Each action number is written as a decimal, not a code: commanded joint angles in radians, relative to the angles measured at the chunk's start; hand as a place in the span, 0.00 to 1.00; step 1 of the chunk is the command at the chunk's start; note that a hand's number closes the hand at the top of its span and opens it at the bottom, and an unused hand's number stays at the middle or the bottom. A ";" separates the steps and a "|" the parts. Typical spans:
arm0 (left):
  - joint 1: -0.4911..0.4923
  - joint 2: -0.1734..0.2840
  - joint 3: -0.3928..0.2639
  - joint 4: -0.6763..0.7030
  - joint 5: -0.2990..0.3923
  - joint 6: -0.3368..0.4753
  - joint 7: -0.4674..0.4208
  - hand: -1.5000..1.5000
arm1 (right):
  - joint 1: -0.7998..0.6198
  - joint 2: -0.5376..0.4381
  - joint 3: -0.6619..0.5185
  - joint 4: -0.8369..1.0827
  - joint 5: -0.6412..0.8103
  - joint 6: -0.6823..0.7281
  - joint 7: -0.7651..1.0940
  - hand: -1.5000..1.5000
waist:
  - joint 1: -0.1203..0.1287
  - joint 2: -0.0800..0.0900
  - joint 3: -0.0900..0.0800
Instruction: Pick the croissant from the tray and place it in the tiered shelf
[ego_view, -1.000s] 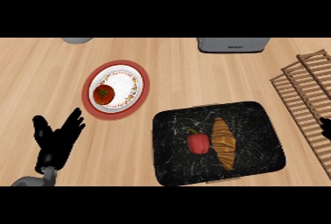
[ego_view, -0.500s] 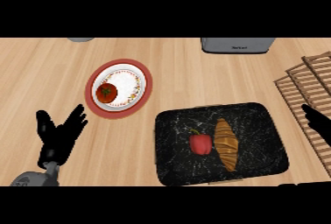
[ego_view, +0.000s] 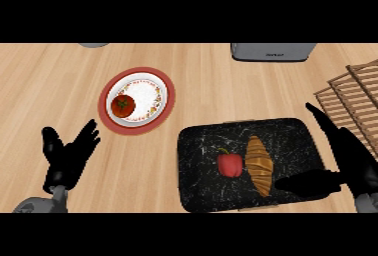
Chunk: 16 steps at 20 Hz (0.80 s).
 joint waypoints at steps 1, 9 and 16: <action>-0.010 -0.008 0.018 0.008 -0.022 -0.001 0.014 0.50 | -0.079 0.057 0.063 0.007 0.050 0.070 0.161 0.00 | -0.009 -0.001 0.000; 0.023 -0.065 0.022 0.003 -0.047 0.000 -0.002 0.50 | 0.018 0.135 0.154 0.049 0.209 0.054 0.170 0.00 | -0.018 -0.003 0.000; 0.017 -0.040 0.071 -0.010 -0.060 -0.040 0.017 0.50 | -0.081 0.236 0.122 0.165 0.305 0.107 0.210 0.00 | -0.010 -0.002 0.001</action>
